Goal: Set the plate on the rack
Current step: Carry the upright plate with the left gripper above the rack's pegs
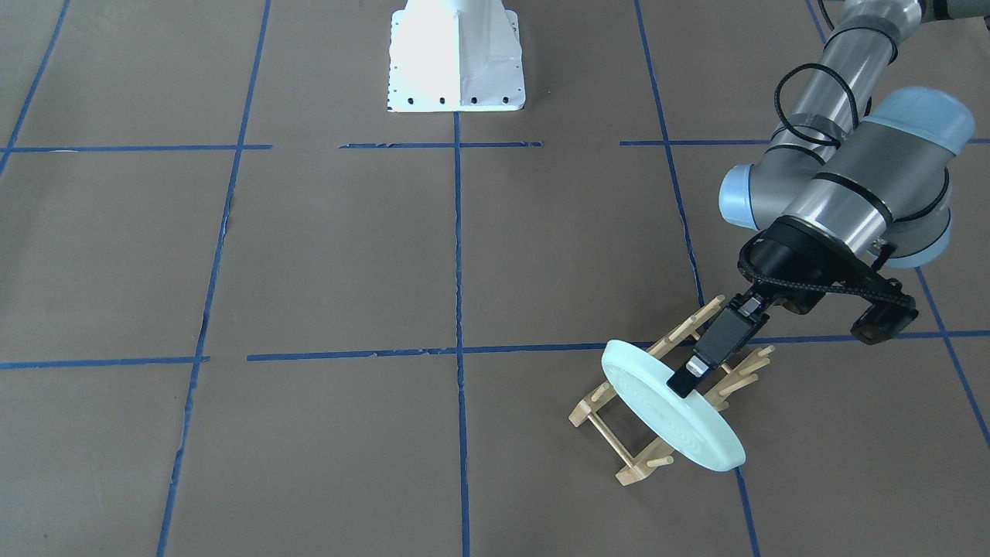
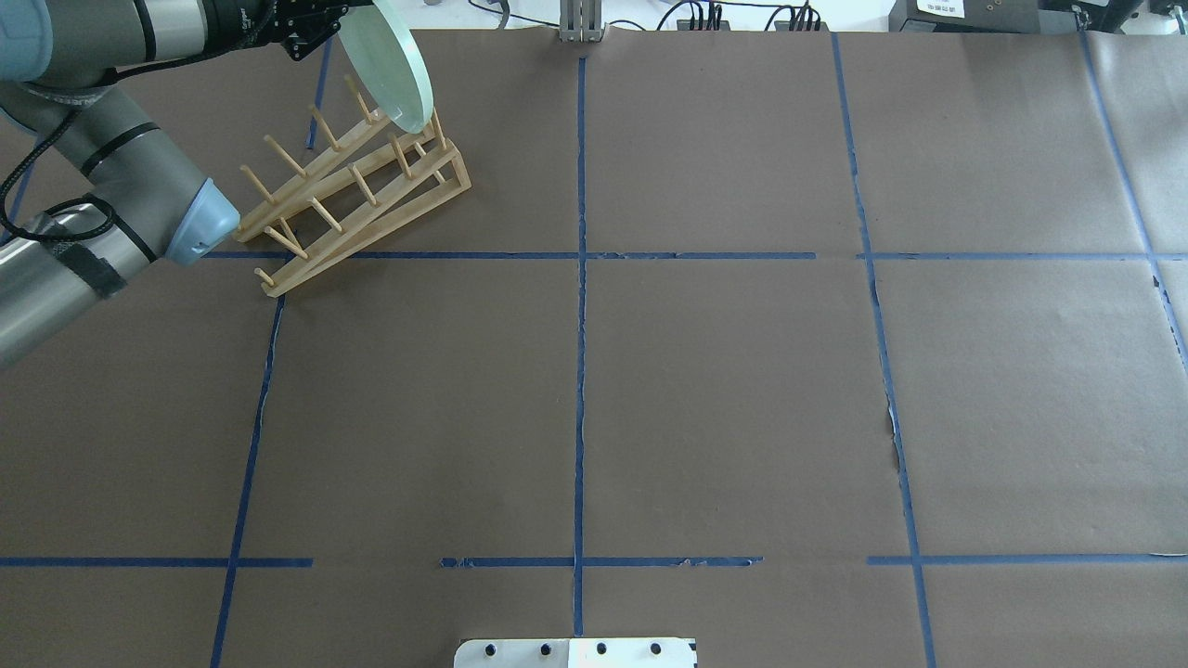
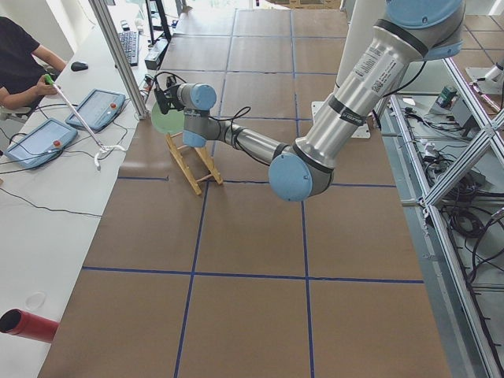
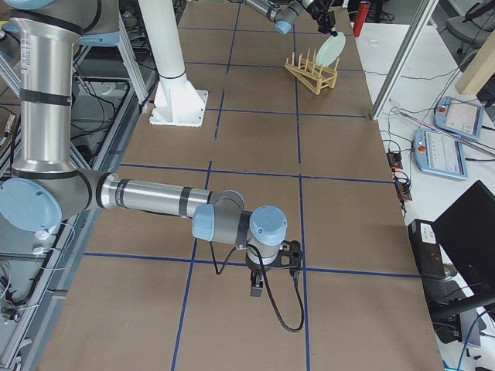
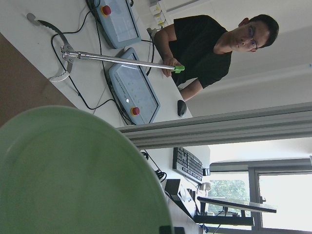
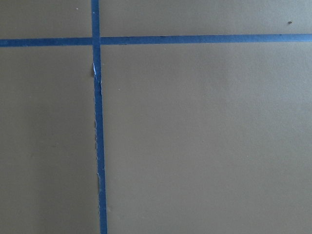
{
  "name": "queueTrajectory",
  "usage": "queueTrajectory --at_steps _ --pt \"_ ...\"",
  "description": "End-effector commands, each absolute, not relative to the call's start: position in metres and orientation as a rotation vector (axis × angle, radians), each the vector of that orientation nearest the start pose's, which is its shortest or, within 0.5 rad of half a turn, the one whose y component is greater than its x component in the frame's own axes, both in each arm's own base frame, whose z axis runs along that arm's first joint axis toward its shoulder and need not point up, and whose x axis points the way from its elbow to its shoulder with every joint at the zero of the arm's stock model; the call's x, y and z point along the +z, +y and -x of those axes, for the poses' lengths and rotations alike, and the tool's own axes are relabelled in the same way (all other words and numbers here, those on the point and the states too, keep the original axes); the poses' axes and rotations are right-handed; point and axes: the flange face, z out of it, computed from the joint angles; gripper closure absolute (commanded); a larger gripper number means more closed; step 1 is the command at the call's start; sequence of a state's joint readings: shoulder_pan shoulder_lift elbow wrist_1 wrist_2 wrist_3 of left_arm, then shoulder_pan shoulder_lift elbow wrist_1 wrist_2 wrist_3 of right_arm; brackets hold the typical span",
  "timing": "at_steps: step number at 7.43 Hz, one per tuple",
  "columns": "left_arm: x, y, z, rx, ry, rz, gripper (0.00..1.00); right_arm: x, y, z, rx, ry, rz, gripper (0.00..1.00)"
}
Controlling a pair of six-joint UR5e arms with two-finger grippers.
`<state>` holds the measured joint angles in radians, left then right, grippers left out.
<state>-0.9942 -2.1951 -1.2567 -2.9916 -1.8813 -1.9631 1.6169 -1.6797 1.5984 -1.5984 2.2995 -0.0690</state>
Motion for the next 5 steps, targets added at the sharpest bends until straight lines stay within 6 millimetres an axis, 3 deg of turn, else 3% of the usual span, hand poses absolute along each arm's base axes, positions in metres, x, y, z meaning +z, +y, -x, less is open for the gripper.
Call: queueTrajectory --at_steps 1,5 --pt "0.282 -0.64 -0.311 -0.754 1.746 -0.292 1.0 0.702 -0.432 -0.088 0.019 -0.733 0.061 0.0" --pt "0.288 -0.636 -0.325 -0.747 1.731 -0.301 1.0 0.702 -0.431 -0.088 0.02 -0.733 0.063 0.0"
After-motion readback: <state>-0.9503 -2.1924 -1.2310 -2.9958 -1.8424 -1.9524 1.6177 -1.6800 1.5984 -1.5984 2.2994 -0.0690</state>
